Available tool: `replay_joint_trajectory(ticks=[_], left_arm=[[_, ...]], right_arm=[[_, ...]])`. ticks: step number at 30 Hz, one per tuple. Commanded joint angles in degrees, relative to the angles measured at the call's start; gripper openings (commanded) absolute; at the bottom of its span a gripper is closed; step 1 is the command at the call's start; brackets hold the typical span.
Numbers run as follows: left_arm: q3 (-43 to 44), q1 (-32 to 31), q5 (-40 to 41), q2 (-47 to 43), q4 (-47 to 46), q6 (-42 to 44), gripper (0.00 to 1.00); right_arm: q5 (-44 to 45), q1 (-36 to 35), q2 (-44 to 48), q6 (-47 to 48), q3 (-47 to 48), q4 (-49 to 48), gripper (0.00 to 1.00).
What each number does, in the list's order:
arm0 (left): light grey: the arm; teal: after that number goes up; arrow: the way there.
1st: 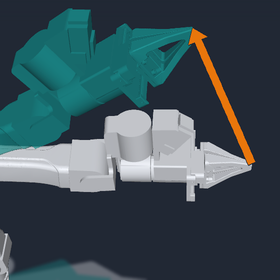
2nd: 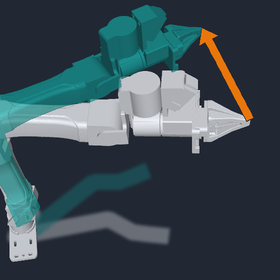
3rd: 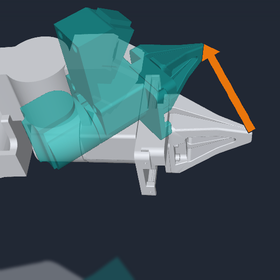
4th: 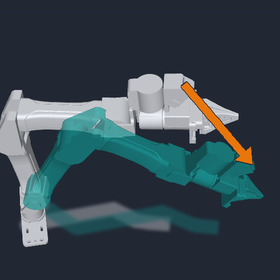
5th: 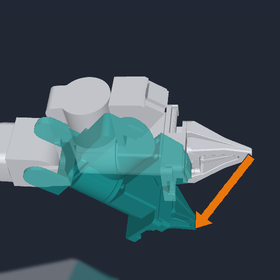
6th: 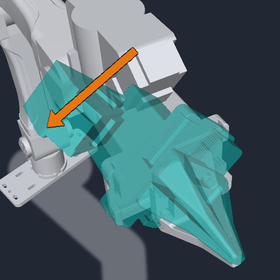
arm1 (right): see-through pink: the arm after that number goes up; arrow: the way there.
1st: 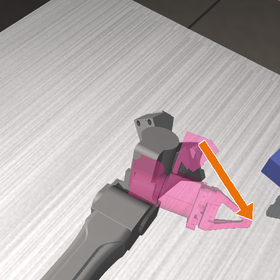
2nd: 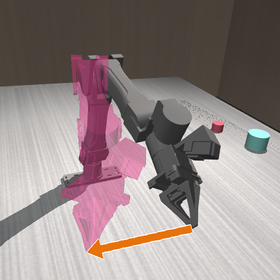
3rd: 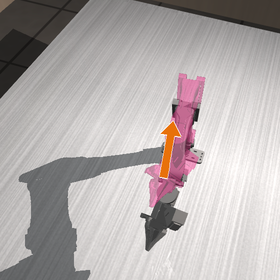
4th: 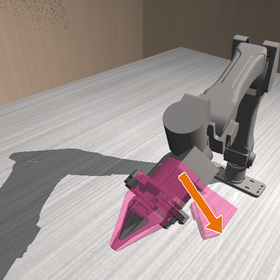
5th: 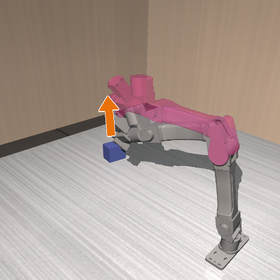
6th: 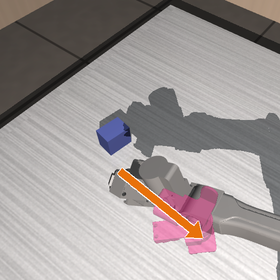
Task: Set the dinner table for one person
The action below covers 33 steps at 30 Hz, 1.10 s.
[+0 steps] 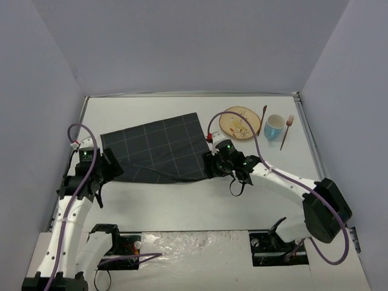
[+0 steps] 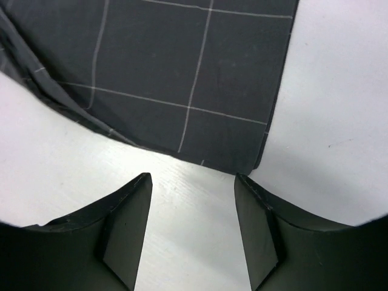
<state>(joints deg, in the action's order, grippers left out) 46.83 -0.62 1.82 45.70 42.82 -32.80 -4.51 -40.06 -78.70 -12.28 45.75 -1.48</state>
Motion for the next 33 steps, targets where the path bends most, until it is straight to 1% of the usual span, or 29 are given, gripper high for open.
replay_joint_trajectory(ticks=[1,4,5,6,7,8,10,13,16,20,24,29,33], left_arm=[[3.02,0.36,-1.66,3.62,-4.06,-1.94,0.69],[4.22,0.36,-0.83,11.02,-11.04,-0.49,0.68],[5.41,0.36,-1.02,14.66,-11.92,-0.42,0.68],[6.72,0.36,-1.70,17.45,-12.97,-0.50,0.66],[6.79,0.36,-1.82,20.00,-13.02,-0.42,0.66],[10.39,0.36,-1.82,24.24,-13.98,-0.64,0.66],[12.84,0.36,-0.73,29.99,-15.71,-0.53,0.66],[19.87,0.36,2.95,39.98,-17.89,0.16,0.66],[26.75,0.36,3.55,47.17,-18.64,0.97,0.66],[33.72,0.36,1.99,58.49,-18.57,2.71,0.66],[39.64,0.36,-0.14,67.03,-16.52,3.60,0.66],[47.34,0.36,-1.88,75.22,-12.39,3.37,0.66],[54.93,0.36,-4.21,82.56,-9.21,3.70,0.66]], right_arm=[[-4.78,0.54,3.46,0.15,4.59,1.22,0.54],[-4.92,0.79,-0.20,1.99,8.98,1.11,0.51],[-4.98,0.86,-2.65,2.33,10.84,1.04,0.50],[-4.99,0.94,-4.28,3.01,12.02,0.45,0.46],[-4.90,1.28,-6.11,3.05,13.25,0.43,0.46],[-4.82,1.89,-9.14,2.97,15.44,-0.68,0.45],[-4.83,2.73,-13.52,2.57,18.83,-1.53,0.43],[-5.07,3.55,-21.19,1.79,23.72,-3.36,0.41],[-5.51,3.93,-25.90,1.31,27.59,-5.17,0.41],[-4.93,4.28,-31.54,0.51,28.92,-7.95,0.41],[-5.21,4.53,-34.97,-0.41,29.50,-10.80,0.41],[-2.92,5.21,-36.20,-4.35,27.27,-14.84,0.43],[-2.19,6.82,-36.29,-7.31,23.19,-16.60,0.44]])
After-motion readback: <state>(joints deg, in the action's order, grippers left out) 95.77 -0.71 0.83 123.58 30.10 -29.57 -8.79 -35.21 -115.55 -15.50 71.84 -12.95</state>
